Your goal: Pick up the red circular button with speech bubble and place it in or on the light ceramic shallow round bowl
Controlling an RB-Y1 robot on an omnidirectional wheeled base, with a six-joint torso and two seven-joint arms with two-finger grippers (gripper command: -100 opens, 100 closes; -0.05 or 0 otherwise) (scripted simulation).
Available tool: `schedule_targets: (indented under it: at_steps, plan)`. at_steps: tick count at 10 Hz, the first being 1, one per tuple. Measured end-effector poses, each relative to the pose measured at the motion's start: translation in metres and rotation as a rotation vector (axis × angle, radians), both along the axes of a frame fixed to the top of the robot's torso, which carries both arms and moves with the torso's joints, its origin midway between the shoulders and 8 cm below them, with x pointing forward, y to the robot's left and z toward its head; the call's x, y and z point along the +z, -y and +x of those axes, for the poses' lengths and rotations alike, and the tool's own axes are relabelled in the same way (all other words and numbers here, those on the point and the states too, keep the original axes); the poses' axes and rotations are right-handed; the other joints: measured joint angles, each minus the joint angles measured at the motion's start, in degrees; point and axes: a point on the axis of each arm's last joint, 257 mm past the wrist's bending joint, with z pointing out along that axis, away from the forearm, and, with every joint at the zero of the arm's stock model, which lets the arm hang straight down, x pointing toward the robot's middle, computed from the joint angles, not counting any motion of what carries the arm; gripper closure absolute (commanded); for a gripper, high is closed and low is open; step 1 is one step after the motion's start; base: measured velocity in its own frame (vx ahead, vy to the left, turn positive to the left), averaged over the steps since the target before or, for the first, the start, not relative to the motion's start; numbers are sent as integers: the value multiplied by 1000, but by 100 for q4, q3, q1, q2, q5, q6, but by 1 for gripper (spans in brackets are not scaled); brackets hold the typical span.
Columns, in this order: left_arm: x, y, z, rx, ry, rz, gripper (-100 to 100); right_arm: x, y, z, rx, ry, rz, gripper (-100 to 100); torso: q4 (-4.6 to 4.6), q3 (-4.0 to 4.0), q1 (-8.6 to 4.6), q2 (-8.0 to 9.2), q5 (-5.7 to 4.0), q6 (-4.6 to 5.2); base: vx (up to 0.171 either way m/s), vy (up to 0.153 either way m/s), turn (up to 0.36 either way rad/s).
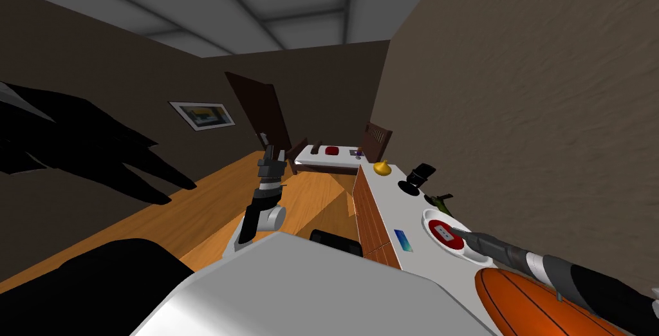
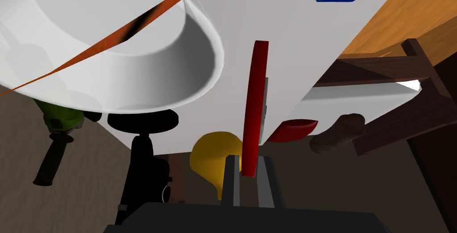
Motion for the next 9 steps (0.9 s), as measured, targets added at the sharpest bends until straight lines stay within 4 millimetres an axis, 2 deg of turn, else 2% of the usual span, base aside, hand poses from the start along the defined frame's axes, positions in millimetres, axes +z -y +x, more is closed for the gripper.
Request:
schedule_targets:
  at_steps: [4,9]
  plan:
    - [0,0,0,0,0,0,0,16,33,0,-34,-4,-43,100,-1,-1,3,-2,3,2,-1,-10,30]
    - [0,0,0,0,0,0,0,47,78,-2,-88,-5,-109,100,-1,-1,9,-1,7,6,0,-12,31]
